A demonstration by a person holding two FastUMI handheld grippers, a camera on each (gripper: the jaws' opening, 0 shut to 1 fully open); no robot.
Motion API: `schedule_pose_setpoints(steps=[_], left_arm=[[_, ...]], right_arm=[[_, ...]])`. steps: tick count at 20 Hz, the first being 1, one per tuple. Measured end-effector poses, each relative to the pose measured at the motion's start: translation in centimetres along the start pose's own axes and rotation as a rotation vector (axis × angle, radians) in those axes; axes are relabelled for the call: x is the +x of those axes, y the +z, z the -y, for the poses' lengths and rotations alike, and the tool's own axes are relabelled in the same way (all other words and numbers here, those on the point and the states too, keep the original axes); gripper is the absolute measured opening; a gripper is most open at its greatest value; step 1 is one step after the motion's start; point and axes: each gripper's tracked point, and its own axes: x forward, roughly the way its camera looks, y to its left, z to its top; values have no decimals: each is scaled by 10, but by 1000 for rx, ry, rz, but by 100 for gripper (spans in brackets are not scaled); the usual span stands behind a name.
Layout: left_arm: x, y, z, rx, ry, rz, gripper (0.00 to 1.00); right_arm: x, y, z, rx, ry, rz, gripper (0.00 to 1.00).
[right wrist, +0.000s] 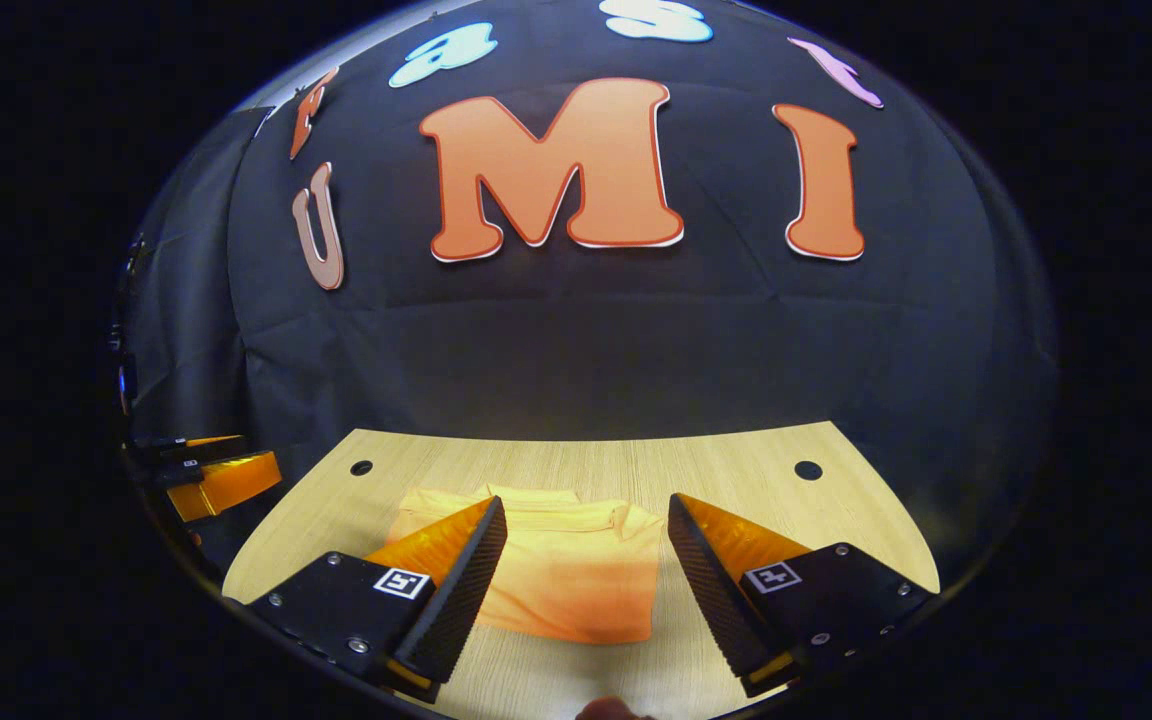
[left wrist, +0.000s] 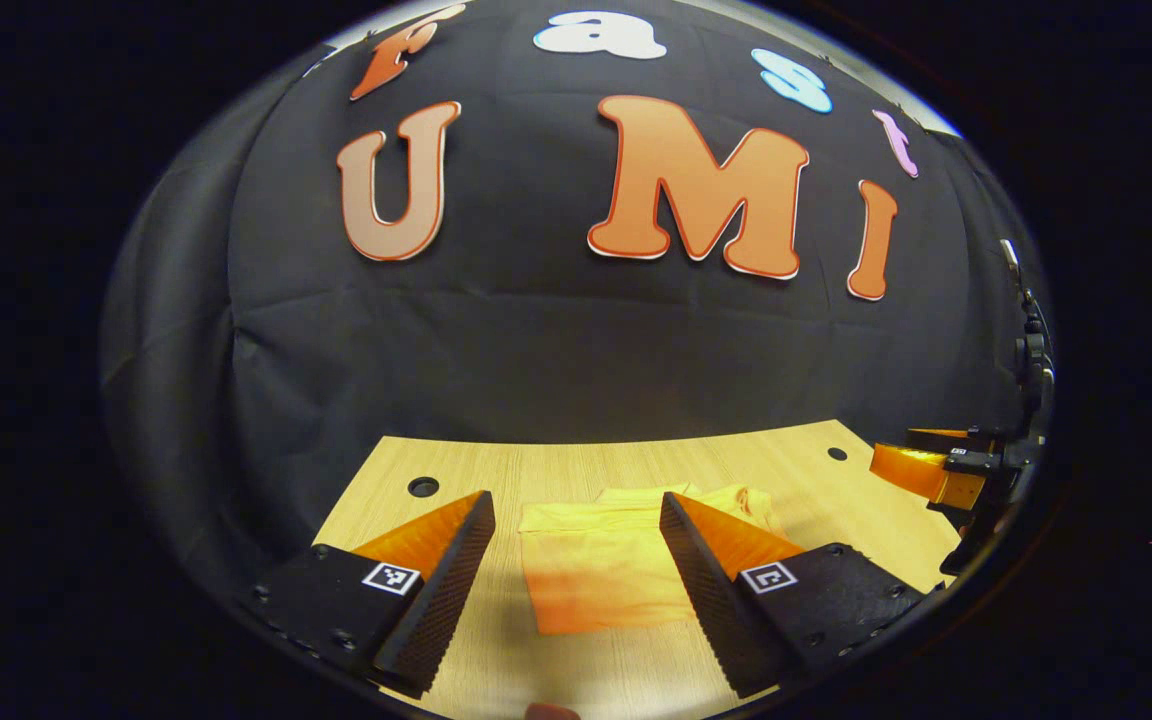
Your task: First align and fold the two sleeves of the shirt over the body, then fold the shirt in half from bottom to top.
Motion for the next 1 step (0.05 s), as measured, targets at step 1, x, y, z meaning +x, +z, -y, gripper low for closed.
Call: schedule_pose_setpoints(steps=[1], left_arm=[[-11,2,1,-9,-3,22,100]], right_arm=[[-9,0,-7,3,6,13,99]])
